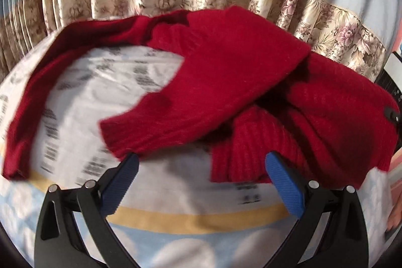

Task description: Fold small clothes

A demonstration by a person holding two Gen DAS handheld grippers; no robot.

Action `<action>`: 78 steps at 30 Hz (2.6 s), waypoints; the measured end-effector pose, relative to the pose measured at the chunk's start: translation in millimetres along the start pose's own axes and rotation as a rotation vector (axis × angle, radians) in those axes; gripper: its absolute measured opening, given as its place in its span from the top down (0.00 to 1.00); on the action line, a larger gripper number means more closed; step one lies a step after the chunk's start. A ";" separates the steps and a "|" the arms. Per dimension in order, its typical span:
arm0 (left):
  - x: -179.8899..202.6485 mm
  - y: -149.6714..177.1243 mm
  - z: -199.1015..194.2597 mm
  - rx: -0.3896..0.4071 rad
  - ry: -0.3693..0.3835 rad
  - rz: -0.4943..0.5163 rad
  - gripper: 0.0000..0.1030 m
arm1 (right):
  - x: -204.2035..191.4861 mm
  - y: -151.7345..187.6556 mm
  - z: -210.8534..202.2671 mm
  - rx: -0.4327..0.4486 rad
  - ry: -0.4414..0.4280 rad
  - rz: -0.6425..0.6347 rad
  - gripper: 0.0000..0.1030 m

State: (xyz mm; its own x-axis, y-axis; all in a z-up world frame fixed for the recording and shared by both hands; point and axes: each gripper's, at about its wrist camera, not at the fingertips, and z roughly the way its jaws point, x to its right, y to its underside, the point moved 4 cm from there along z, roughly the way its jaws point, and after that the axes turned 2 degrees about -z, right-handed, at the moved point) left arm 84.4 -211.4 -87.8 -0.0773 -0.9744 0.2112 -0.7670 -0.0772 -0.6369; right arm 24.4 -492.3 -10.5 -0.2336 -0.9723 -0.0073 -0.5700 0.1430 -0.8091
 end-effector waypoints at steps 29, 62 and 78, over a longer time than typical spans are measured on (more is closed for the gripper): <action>-5.8 -18.2 -38.3 0.115 0.077 -0.027 0.84 | -11.6 19.8 -37.7 0.037 0.078 0.061 0.73; -184.4 57.8 -204.8 0.274 -0.175 -0.115 0.30 | -211.7 36.6 -83.2 0.055 -0.165 -0.148 0.19; -252.4 59.0 -186.8 0.249 -0.292 -0.212 0.30 | -377.4 97.2 -68.4 -0.076 -0.334 -0.457 0.11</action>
State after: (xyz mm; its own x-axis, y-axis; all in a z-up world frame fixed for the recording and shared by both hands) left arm -60.3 69.4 -40.2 0.2760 -0.9475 0.1612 -0.5671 -0.2960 -0.7686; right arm 3.2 -98.8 -46.2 0.3047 -0.9423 0.1385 -0.6127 -0.3053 -0.7290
